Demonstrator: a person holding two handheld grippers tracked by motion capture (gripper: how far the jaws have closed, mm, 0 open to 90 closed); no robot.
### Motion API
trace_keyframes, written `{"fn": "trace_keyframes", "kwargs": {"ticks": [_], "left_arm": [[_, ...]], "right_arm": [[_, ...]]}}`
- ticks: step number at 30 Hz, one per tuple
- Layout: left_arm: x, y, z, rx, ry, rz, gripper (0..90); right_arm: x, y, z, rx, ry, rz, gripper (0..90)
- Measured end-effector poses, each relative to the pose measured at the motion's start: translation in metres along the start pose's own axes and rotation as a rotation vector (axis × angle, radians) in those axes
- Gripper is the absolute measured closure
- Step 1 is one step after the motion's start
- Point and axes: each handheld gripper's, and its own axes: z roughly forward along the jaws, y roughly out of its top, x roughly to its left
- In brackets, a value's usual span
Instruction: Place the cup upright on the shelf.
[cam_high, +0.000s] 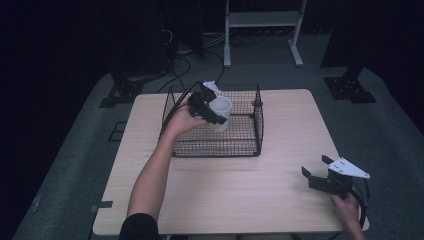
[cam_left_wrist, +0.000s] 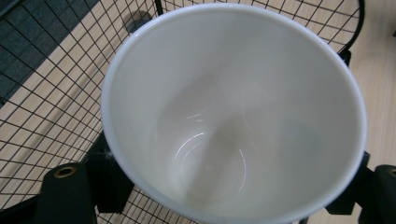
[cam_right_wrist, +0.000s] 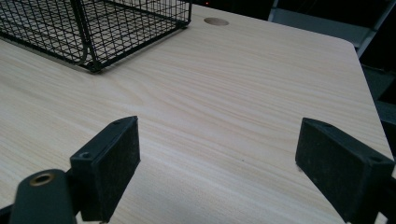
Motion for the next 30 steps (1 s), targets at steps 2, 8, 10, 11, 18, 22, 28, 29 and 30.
{"fn": "trace_keyframes", "kwargs": {"ticks": [2, 8, 10, 11, 18, 22, 28, 29, 30], "left_arm": [[0.0, 0.0, 0.004, 0.007, 0.014, 0.017, 21.4], [0.003, -0.002, 0.015, 0.015, 0.002, 0.006, 21.5], [0.005, -0.002, 0.018, 0.021, -0.006, 0.003, 21.4], [0.005, -0.002, 0.02, 0.022, -0.009, 0.0, 21.5], [0.009, -0.006, 0.032, 0.043, -0.02, -0.011, 21.4], [0.01, -0.008, 0.037, 0.059, -0.027, -0.004, 21.4], [0.015, -0.011, 0.043, 0.068, -0.039, -0.016, 21.4], [0.015, -0.012, 0.044, 0.075, -0.041, -0.018, 21.5], [0.016, -0.013, 0.046, 0.078, -0.043, -0.023, 21.5]], "right_arm": [[0.0, 0.0, 0.0, -0.001, 0.001, 0.001, 13.1], [0.0, 0.0, 0.0, -0.001, 0.002, 0.0, 13.1], [0.0, 0.0, 0.0, -0.004, 0.002, 0.002, 13.1], [0.0, 0.0, 0.0, -0.005, 0.003, 0.003, 13.1], [0.0, 0.0, 0.0, -0.005, 0.004, 0.002, 13.1], [-0.001, 0.0, -0.001, -0.008, 0.004, 0.008, 13.1], [-0.001, 0.0, -0.001, -0.01, 0.004, 0.009, 13.1], [-0.001, 0.0, -0.001, -0.01, 0.005, 0.009, 13.1], [-0.001, 0.0, -0.001, -0.01, 0.004, 0.009, 13.1]]}}
